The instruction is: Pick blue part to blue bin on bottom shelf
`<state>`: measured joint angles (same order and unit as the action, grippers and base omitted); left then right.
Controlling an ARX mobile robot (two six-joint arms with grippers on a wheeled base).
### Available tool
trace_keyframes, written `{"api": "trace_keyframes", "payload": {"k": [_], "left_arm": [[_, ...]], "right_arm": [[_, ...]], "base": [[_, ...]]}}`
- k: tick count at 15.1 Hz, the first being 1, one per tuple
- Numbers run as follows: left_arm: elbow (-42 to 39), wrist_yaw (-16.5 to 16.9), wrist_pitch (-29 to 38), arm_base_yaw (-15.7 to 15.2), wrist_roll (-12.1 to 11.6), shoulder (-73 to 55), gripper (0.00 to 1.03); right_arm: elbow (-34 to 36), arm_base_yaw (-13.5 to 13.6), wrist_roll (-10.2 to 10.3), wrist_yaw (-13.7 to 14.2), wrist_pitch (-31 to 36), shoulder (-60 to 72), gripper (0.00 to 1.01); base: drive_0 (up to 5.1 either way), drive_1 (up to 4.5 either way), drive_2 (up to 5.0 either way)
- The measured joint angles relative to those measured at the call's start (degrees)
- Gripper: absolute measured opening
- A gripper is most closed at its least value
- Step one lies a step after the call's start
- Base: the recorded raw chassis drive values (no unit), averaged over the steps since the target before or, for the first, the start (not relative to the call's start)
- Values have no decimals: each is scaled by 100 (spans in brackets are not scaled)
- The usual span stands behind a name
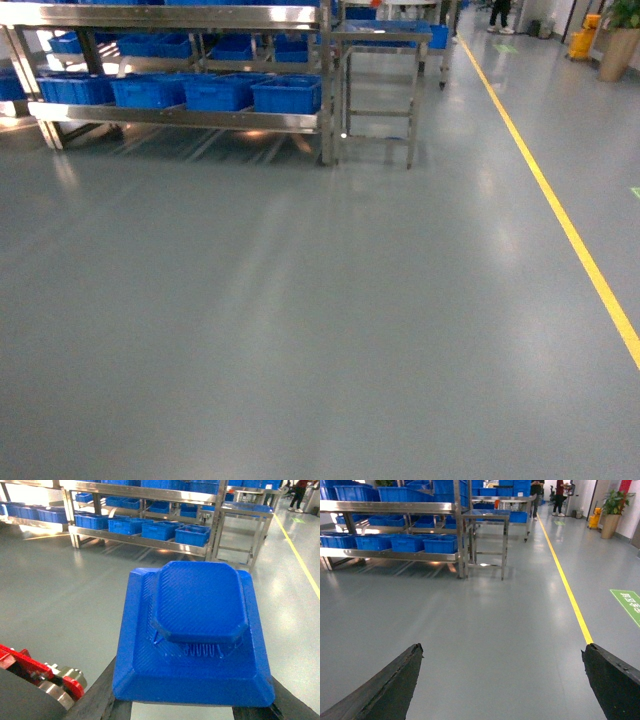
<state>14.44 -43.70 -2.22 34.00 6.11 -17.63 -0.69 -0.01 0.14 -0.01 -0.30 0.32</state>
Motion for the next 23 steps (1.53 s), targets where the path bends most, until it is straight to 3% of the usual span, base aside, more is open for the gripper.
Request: {"api": "trace_keyframes", "payload": {"k": [21, 23], "left_arm": [[2, -2, 2, 2, 0, 9, 43], [2, -2, 7, 2, 0, -2, 43]], "right_arm": [[0, 0, 0, 2, 31, 0, 98], [0, 0, 0, 2, 31, 0, 98]], "base": [[-154, -154, -154], [4, 434, -427]]}}
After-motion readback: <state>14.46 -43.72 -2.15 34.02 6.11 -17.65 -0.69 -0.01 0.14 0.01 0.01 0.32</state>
